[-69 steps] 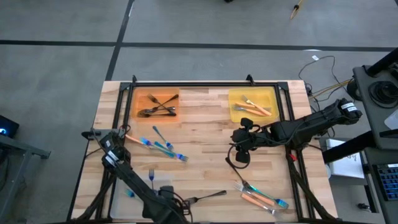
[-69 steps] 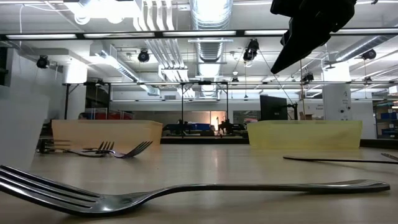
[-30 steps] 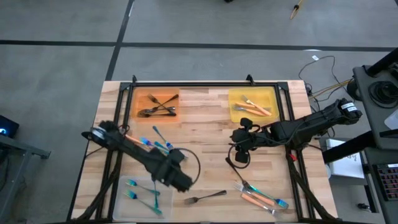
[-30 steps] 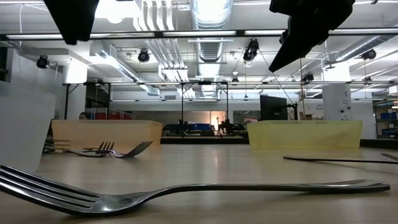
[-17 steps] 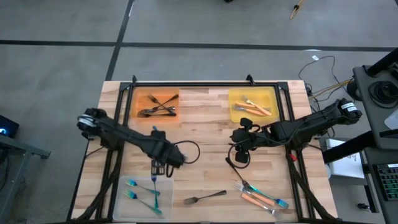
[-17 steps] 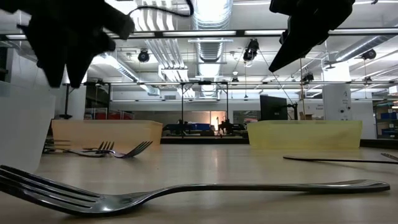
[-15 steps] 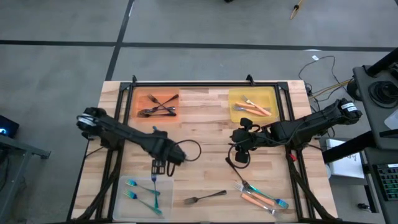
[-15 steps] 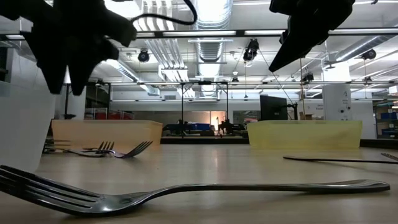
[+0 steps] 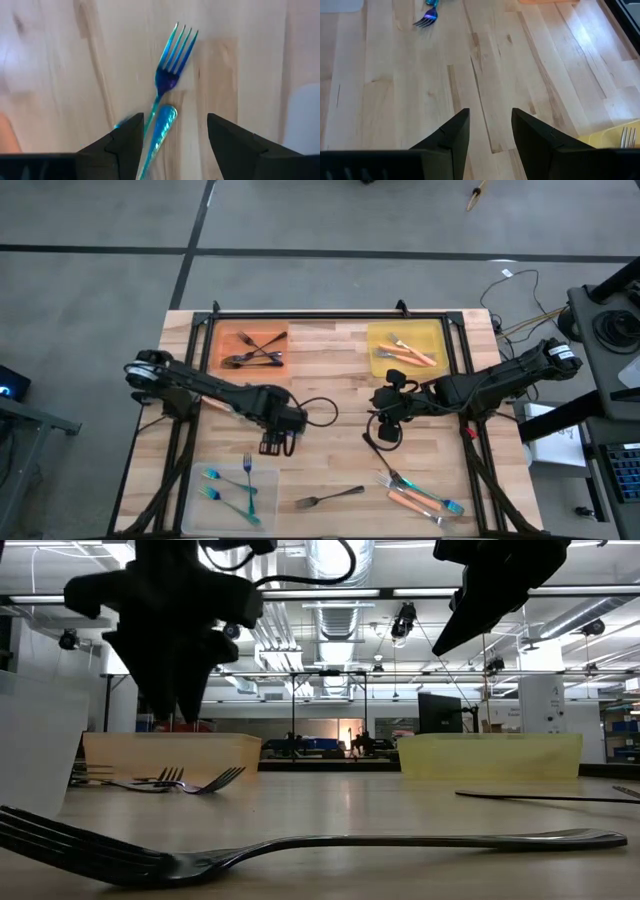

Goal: Sort silverware by color (type)
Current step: Put the blue fork into the transparent bin

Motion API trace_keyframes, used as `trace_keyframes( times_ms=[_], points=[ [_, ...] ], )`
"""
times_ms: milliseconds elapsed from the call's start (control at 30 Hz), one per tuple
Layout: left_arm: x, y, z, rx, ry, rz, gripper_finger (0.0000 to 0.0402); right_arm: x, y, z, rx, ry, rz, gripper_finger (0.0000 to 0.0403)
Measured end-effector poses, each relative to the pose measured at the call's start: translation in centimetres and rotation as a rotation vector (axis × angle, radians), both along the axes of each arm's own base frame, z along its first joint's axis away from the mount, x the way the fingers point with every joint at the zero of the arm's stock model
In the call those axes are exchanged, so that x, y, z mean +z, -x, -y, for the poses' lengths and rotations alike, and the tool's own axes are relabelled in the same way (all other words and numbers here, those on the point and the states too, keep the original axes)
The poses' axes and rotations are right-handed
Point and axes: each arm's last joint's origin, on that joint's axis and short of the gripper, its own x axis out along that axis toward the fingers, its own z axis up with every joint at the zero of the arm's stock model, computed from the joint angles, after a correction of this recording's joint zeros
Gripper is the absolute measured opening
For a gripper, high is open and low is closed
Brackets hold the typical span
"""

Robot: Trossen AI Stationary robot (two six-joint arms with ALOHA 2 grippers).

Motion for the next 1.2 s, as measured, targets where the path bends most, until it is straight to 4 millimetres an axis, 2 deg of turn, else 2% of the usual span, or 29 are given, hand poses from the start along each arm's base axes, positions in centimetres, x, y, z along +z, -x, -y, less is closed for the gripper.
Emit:
trace_keyframes(
  times_ms=[433,767,1000,1200],
  points=[
    [-3.7,-1.3,-2.7,0.009,0.048,-0.028,0.0197,0.0,0.0,0.0,0.000,0.000,0.000,0.0137],
    [-4.8,-1.4,-2.8,0.012,0.078,-0.051,0.0196,0.0,0.0,0.0,0.000,0.000,-0.001,0.0137],
    [-6.4,-1.7,-2.8,0.008,0.073,-0.095,0.0184,0.0,0.0,0.0,0.000,0.000,0.000,0.0137],
    [-6.7,-1.9,-3.2,0.021,0.099,-0.105,0.0173,0.0,0.0,0.0,0.000,0.000,0.000,0.0137]
  ],
)
